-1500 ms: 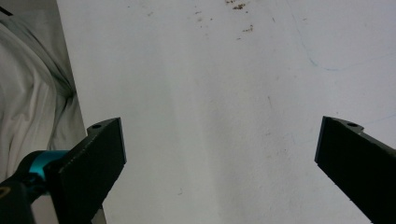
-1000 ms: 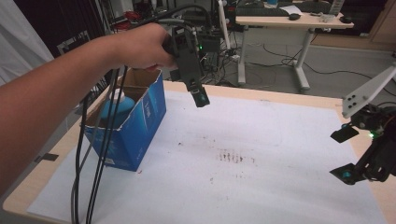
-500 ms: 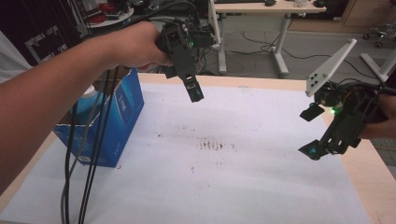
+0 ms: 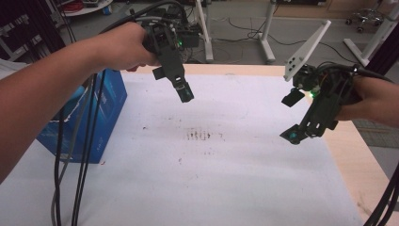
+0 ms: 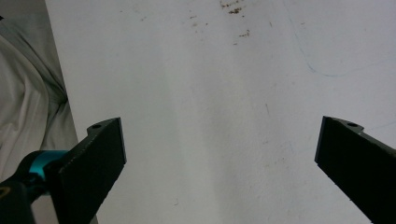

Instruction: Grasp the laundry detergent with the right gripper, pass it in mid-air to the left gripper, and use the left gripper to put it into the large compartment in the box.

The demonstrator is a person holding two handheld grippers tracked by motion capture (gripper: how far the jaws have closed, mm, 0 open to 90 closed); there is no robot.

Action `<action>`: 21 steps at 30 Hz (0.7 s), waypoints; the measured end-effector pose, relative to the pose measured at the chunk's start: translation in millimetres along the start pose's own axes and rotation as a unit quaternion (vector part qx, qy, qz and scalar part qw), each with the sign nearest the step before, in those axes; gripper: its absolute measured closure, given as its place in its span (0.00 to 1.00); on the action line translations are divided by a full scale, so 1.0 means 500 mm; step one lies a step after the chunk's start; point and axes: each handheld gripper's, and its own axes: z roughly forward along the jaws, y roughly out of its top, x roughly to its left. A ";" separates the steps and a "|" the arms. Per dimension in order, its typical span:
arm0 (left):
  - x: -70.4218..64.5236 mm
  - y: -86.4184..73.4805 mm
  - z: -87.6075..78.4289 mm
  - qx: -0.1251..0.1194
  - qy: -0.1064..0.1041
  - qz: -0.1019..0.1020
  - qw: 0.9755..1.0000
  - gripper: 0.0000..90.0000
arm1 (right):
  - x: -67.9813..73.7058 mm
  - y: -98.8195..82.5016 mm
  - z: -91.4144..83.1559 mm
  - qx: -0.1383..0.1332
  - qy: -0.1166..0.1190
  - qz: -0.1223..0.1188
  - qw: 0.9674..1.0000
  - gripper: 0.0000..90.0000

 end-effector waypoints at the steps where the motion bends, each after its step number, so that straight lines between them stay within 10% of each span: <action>1: 0.000 0.000 0.003 0.000 -0.001 0.000 1.000 0.02 | 0.000 0.001 0.002 -0.001 0.000 -0.003 1.000 0.01; 21: 0.001 0.000 0.036 0.008 -0.011 0.004 1.000 0.02 | 0.000 0.006 0.012 0.002 0.003 -0.001 1.000 0.01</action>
